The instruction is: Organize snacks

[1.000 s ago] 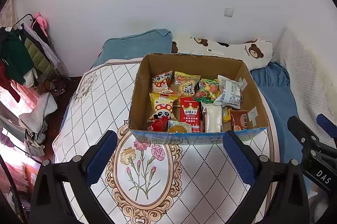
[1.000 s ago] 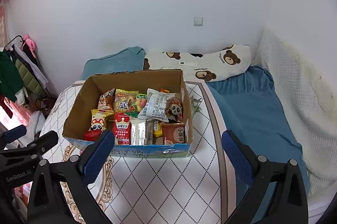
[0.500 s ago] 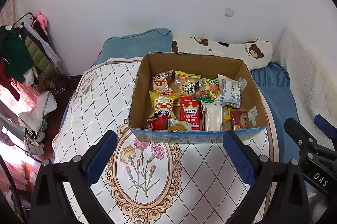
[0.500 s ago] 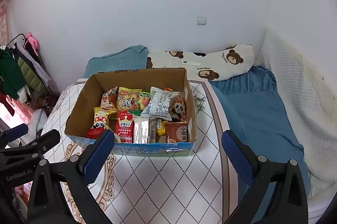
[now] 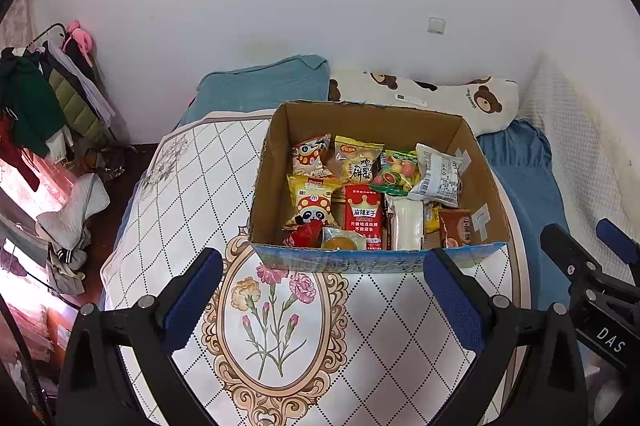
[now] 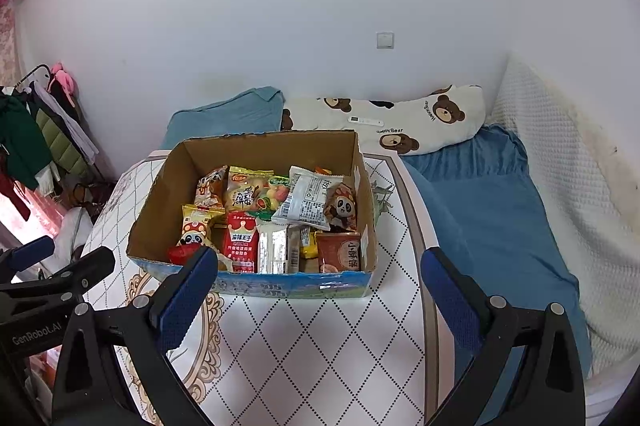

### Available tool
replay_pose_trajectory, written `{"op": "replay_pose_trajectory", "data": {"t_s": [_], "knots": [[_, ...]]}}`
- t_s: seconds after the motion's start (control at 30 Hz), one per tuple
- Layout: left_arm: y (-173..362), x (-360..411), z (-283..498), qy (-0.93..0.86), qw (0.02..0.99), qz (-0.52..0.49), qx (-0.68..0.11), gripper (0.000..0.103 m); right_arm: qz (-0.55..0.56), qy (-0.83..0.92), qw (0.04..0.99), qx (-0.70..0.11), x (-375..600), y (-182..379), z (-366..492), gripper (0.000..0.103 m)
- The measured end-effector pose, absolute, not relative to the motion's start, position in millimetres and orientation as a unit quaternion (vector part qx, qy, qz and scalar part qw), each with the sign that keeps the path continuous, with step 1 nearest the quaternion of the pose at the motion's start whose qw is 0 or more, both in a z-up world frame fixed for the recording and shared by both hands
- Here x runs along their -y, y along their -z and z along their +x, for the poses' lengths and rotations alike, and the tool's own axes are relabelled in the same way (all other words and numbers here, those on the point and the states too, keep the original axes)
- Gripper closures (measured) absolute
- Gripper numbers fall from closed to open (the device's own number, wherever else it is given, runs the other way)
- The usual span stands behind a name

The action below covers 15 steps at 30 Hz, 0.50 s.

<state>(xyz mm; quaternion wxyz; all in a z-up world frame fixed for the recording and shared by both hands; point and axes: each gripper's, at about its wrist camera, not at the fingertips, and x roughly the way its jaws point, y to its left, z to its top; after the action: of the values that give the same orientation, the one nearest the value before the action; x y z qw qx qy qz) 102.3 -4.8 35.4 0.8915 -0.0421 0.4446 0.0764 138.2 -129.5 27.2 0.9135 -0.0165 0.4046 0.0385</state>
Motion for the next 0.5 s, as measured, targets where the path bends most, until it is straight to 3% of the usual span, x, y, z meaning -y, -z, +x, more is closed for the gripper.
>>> {"op": "replay_pose_trajectory", "data": {"t_s": [0.5], "knots": [[-36.6,2.5,101.5,-0.076,0.892,-0.042,-0.444,0.0,-0.018,-0.045,0.914,-0.403,127.7,-29.9,138.2,0.0]]}}
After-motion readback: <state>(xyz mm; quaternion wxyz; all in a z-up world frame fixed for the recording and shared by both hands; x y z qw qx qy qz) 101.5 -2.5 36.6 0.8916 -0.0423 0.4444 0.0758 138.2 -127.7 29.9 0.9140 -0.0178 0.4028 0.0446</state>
